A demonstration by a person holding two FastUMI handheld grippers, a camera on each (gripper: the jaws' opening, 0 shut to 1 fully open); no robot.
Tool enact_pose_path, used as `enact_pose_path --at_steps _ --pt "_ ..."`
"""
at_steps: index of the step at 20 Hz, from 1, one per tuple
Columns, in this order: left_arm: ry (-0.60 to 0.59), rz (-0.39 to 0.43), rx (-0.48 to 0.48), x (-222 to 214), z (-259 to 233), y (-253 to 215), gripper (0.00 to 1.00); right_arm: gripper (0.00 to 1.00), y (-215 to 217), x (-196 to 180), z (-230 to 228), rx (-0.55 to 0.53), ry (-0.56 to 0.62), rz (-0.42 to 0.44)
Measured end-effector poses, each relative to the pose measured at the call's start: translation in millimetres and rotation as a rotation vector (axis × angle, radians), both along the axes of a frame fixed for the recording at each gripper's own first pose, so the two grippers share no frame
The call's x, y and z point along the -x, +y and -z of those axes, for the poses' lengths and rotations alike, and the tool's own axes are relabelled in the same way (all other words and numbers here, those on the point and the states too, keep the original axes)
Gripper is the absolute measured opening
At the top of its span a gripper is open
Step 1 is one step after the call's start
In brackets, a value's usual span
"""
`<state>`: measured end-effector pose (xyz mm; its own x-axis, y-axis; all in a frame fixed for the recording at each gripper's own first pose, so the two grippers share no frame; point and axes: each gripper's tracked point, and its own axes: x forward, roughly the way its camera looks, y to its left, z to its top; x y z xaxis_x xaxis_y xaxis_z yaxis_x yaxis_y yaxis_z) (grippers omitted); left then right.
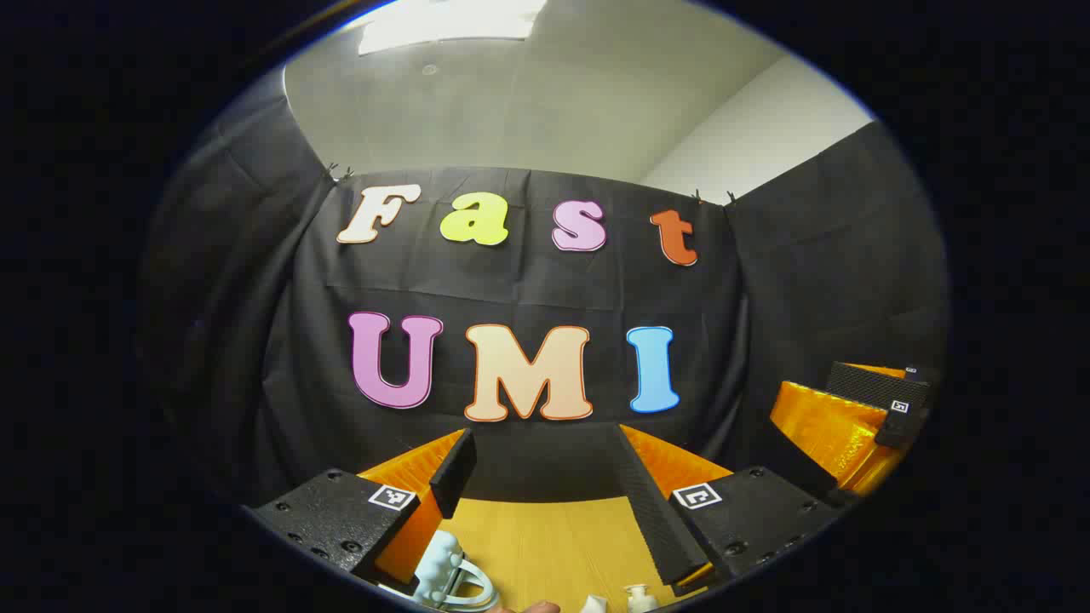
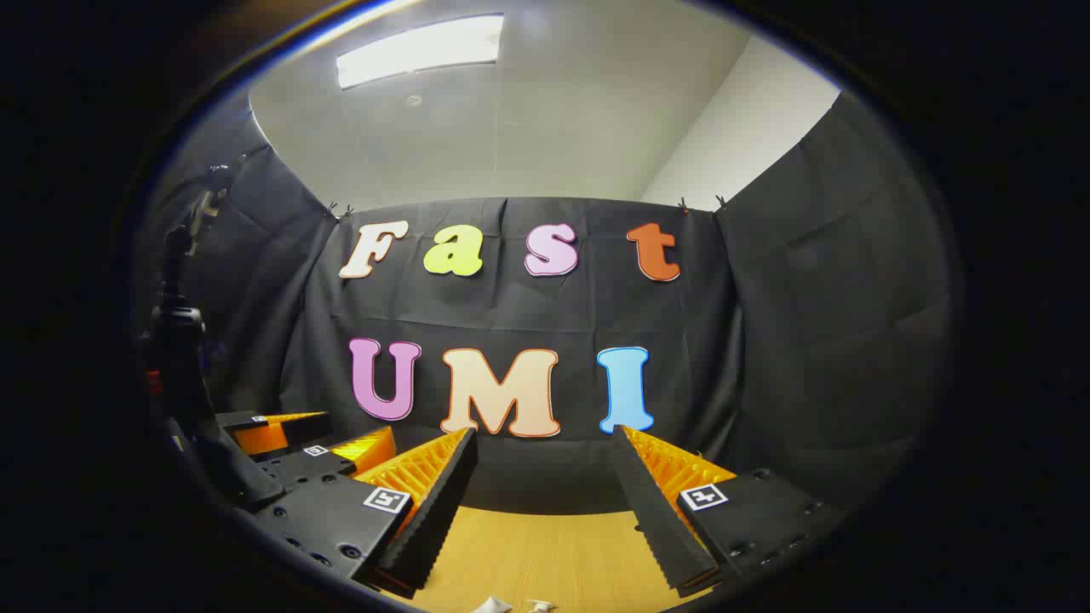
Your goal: First open the suitcase, pack the skin care products into it, and then close the suitcase.
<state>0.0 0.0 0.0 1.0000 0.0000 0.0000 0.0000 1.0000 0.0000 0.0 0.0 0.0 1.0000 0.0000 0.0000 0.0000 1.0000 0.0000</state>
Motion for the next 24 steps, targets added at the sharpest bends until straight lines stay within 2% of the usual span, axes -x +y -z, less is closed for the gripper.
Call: enact_pose_path --at_steps 4,14,18,21,24 --pt "0.008 -0.036 -0.009 1 6 4 0.94 0.99 -5 -11 14 -0.027 0.024 -0.024" --pt "0.113 -0.177 -0.081 5 52 14 0.93 0.99 -28 -43 67 -0.075 0.097 -0.117" --pt "0.164 -0.146 -0.057 6 82 19 0.93 0.98 -26 -52 79 -0.071 0.117 -0.097" --pt "0.287 -0.101 -0.036 2 129 31 0.94 0.99 -17 -55 87 -0.058 0.138 -0.068" --pt "0.453 -0.062 0.031 4 189 41 0.94 0.99 -10 -55 97 -0.025 0.164 -0.027"
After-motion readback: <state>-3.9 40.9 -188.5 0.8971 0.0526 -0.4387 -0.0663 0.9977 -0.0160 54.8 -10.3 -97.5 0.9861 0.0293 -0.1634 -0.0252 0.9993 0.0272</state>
